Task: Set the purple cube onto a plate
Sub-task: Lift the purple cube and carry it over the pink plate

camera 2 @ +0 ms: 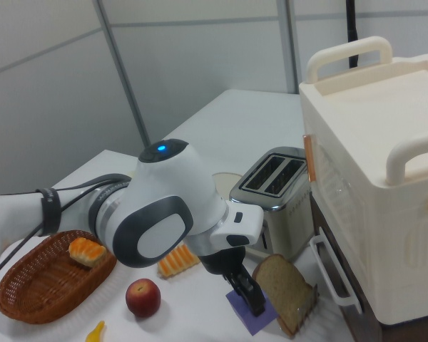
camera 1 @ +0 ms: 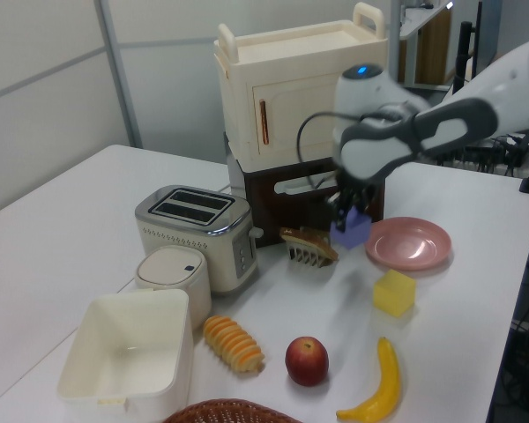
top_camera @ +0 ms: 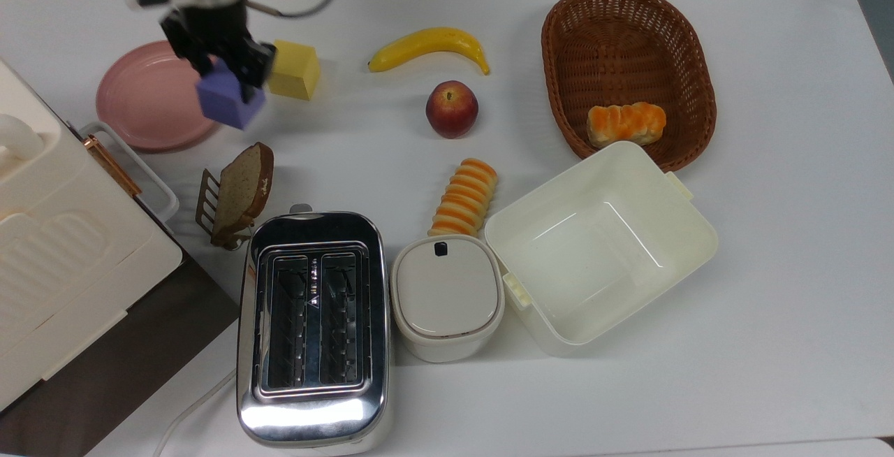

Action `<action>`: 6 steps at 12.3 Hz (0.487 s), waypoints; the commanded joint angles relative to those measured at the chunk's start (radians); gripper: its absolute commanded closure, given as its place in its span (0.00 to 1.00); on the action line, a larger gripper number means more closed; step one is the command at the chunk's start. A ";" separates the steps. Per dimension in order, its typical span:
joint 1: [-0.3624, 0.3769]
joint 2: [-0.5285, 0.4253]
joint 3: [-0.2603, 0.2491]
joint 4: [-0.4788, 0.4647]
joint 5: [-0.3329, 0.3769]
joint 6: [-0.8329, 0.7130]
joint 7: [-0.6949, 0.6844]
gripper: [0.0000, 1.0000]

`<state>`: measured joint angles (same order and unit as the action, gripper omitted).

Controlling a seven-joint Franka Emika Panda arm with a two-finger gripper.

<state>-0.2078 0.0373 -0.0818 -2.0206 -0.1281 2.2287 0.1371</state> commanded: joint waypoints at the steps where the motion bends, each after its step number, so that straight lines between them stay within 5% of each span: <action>1: -0.044 -0.039 0.005 -0.032 -0.007 -0.023 0.018 0.81; 6: -0.163 -0.033 0.002 -0.047 -0.004 -0.023 0.019 0.81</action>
<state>-0.3254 0.0194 -0.0825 -2.0537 -0.1280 2.2125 0.1394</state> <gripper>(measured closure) 0.436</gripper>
